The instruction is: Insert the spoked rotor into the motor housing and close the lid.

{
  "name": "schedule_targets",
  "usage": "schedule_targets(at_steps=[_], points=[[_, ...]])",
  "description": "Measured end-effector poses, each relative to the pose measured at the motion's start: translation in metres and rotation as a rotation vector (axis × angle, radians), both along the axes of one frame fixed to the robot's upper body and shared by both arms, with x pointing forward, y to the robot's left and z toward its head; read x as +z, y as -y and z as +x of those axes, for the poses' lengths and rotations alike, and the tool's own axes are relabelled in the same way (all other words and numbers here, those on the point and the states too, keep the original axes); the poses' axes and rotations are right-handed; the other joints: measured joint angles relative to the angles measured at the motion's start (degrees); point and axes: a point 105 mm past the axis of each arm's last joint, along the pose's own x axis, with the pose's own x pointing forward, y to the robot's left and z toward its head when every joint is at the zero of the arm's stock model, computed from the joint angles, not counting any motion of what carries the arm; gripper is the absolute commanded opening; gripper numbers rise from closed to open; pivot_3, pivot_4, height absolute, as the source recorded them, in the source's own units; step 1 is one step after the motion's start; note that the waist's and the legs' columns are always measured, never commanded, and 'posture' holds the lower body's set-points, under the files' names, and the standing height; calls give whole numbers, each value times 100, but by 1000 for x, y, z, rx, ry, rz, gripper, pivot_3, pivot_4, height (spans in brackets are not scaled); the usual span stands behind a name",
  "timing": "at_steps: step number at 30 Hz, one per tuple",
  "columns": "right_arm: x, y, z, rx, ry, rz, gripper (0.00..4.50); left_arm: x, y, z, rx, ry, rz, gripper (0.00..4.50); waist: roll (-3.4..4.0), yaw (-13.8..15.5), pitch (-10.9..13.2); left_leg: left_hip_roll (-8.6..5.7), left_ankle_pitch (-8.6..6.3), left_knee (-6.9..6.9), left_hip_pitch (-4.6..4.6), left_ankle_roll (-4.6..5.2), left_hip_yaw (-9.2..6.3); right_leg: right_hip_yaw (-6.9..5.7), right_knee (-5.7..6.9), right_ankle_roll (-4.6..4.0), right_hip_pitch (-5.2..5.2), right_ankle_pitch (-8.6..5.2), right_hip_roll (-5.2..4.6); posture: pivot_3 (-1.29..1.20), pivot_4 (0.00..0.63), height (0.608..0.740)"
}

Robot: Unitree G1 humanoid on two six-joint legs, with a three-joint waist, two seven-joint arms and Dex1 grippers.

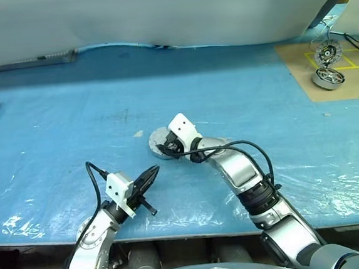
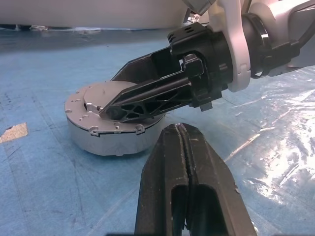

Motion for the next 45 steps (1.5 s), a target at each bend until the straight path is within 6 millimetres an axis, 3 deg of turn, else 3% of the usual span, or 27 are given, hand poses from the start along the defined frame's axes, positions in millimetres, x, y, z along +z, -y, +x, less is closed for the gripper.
schedule_targets(at_steps=[21, 33, 45], points=[[-5, 19, 0, 93, 65, -115, 2952, 0, 0, 0, 0, 2, 6, 0, 6, 194, -6, -10, -10, 0, 40, 17, 0, 5, -4, 10, 47, -30, -9, 0, 150, 740], [-11, 8, 10, -12, -72, -20, 2952, -1, -1, 0, 1, -3, 10, 0, 6, 76, -41, -8, -14, -5, 93, 22, -5, 13, -2, 12, 38, -33, -4, 0, 150, 740], [-7, -5, 4, 53, -36, -4, 2952, -2, -1, -1, 2, -7, 8, 0, 1, -28, -44, 5, -15, -11, 36, 3, -3, 9, 5, 1, -4, -27, 11, 0, 150, 740]])
